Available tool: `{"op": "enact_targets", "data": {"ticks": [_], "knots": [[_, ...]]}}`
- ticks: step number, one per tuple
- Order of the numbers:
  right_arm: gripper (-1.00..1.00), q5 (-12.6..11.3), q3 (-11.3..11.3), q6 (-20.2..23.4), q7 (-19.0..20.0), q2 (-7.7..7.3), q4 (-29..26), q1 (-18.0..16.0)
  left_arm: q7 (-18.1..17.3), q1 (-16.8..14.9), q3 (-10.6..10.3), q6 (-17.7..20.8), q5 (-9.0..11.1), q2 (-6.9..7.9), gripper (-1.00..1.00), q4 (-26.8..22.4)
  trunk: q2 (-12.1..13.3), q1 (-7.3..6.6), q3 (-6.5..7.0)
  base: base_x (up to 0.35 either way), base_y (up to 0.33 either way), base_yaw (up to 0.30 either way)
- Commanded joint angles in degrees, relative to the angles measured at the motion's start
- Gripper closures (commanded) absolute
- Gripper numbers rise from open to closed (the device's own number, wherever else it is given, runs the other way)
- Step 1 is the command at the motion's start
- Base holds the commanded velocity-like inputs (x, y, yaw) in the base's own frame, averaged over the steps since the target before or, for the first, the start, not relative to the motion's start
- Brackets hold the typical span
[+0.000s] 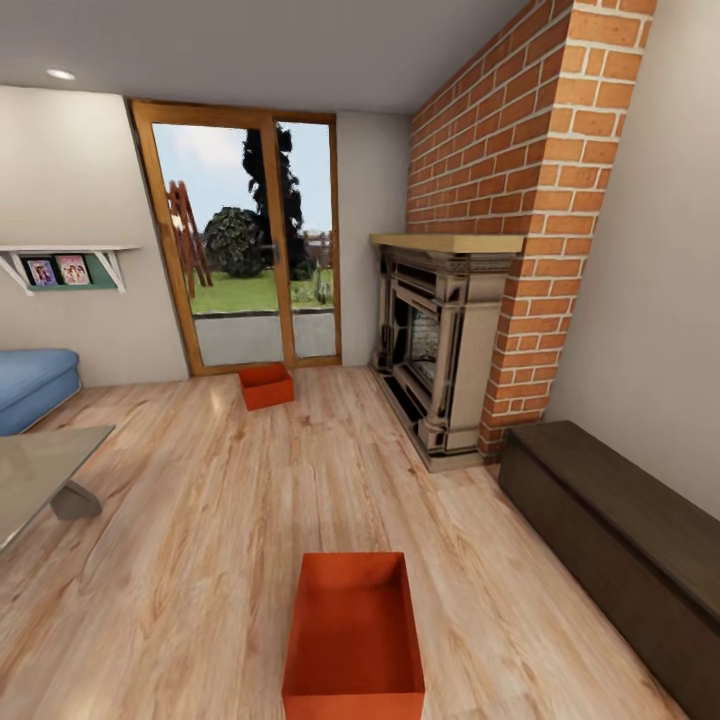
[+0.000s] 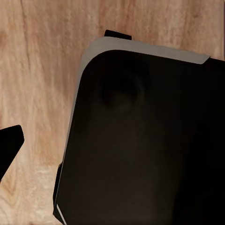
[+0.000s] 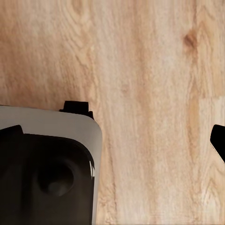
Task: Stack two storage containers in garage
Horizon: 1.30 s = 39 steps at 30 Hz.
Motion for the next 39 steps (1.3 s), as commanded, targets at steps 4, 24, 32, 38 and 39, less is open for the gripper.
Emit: {"op": "enact_targets", "data": {"ticks": [4,24,32,38,39], "knots": [[-1.00,-0.45,0.46,-0.33,-0.11,0.04,0.16,-0.06,0.09,-0.01,0.01,-0.08,0.22,-0.02,-1.00,-0.02,-0.03,0.02,-0.05,0.275,0.000,0.000],[-1.00,-0.45,0.20,-0.39,-0.21,0.11,0.15,-0.06,0.09,-0.01,0.01,-0.11,0.22,0.05,-1.00,-0.01,-0.03,0.02,-0.05,0.317,0.000,0.000],[-1.00,-0.45,0.13,-0.39,-0.22,0.11,0.15,-0.06,0.09,-0.01,0.01,-0.13,0.23,0.06,-1.00,-0.05,-0.03,0.02,-0.05,0.184,0.000,0.109],[-1.00,-0.45,0.23,-0.39,-0.24,0.10,0.15,-0.06,0.09,-0.01,0.01,-0.13,0.24,0.06,-1.00,-0.08,-0.03,0.02,-0.05,0.017,0.000,0.098],[-1.00,-0.45,0.24,-0.39,-0.26,0.10,0.15,-0.06,0.09,-0.01,0.01,-0.13,0.24,0.06,-1.00,-0.09,-0.03,0.02,-0.05,0.003,0.000,0.019]]}}
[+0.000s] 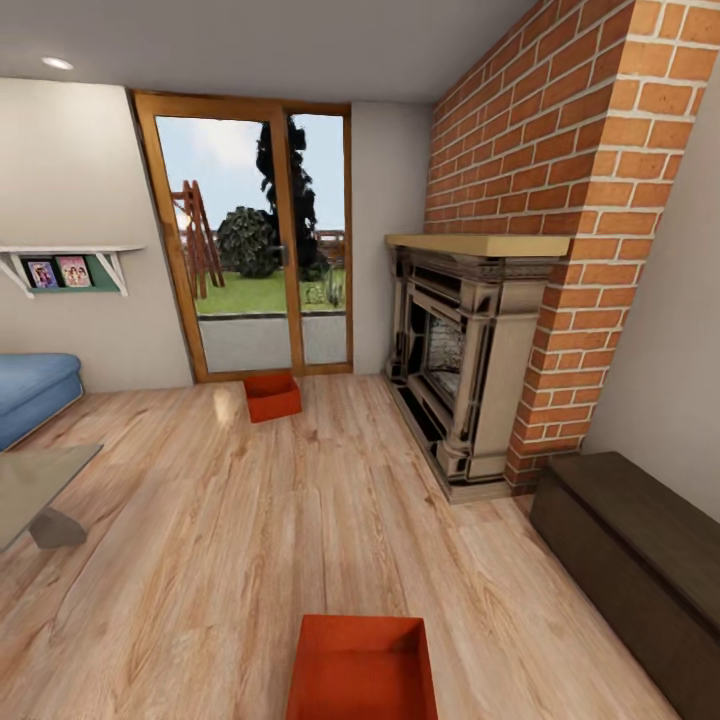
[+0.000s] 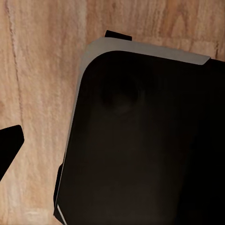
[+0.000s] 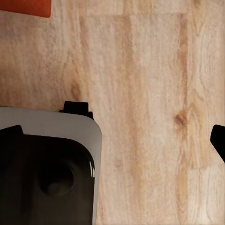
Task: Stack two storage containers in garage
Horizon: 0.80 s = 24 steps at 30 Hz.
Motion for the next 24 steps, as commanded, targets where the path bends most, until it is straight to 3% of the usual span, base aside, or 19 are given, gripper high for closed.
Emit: {"op": "enact_targets", "data": {"ticks": [1,14,24], "knots": [[-1.00,-0.45,0.49,-0.30,-0.01,0.03,0.16,-0.06,0.09,-0.01,0.01,-0.11,0.22,-0.01,-1.00,-0.03,-0.03,0.00,-0.05,0.002,0.000,0.012],[-1.00,-0.53,0.18,-0.27,-0.33,0.03,0.16,-0.06,0.09,-0.01,0.07,-0.11,0.25,-0.01,-1.00,-0.02,-0.03,0.00,-0.06,0.000,0.000,0.001],[-1.00,-0.11,0.75,-0.13,0.27,-0.05,0.16,-0.06,0.09,-0.01,0.12,-0.11,0.28,-0.09,-1.00,0.03,-0.03,0.00,-0.78,0.000,0.000,0.000]]}}
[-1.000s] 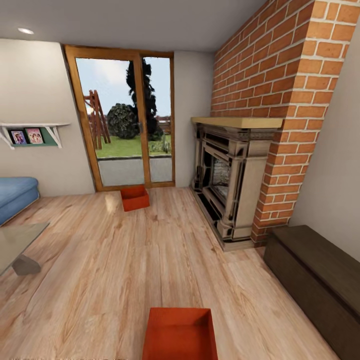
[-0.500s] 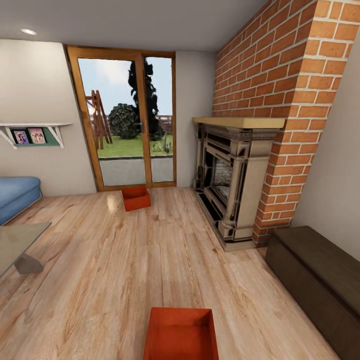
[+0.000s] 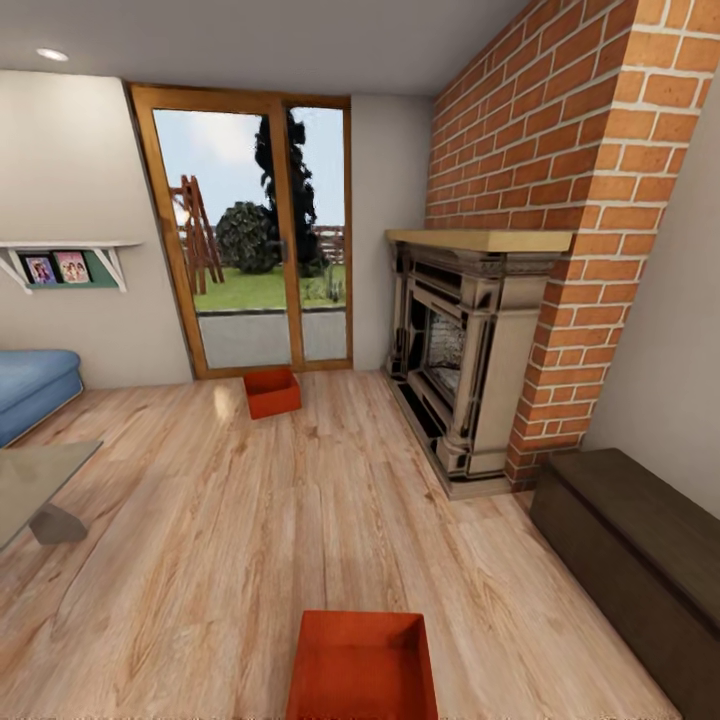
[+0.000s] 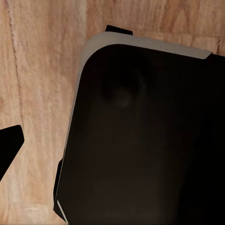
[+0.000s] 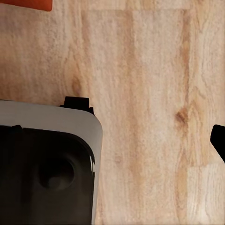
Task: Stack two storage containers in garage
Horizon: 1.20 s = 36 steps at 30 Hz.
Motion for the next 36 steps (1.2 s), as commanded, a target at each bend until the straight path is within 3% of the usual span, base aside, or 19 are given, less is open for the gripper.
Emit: {"op": "enact_targets", "data": {"ticks": [1,36], "knots": [[-1.00,-0.45,0.49,-0.30,-0.03,0.03,0.16,-0.06,0.09,-0.01,0.03,-0.11,0.19,-0.01,-1.00,-0.02,-0.03,0.00,-0.15,0.000,0.000,0.000],[-1.00,-0.42,0.49,-0.32,-0.04,0.02,0.16,-0.06,0.07,-0.01,-0.04,-0.11,0.09,0.00,-1.00,-0.12,-0.03,0.00,-3.34,-0.038,0.000,0.000]]}}
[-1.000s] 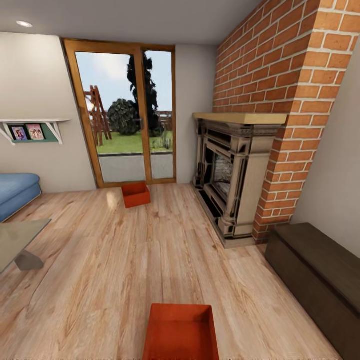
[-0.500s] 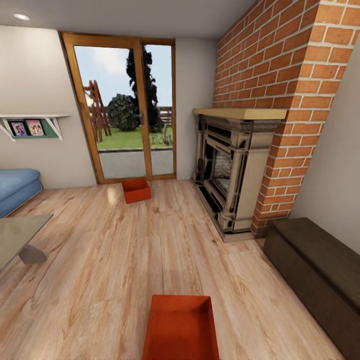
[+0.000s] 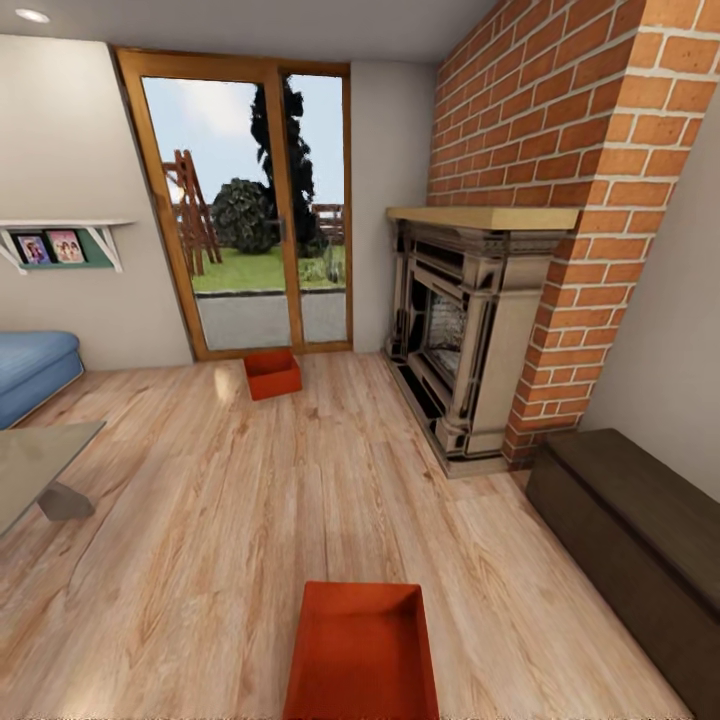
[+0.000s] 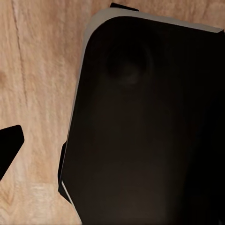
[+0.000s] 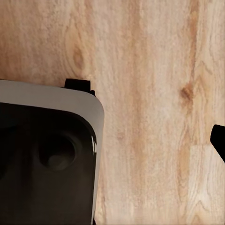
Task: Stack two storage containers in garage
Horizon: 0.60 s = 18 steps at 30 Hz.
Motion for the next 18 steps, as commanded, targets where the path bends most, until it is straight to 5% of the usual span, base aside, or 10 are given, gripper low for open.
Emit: {"op": "enact_targets", "data": {"ticks": [1,18], "knots": [[-1.00,-0.42,0.48,-0.33,-0.06,0.04,0.16,-0.06,0.08,-0.01,-0.03,-0.12,0.18,-0.01,-1.00,-0.01,-0.03,0.00,-0.14,0.000,0.000,0.000],[-1.00,-1.15,-0.35,-0.37,-0.18,-0.14,0.16,-0.06,0.11,-0.01,-0.37,-0.12,-0.26,0.51,-1.00,0.08,-0.03,0.00,-1.70,0.000,0.000,0.000]]}}
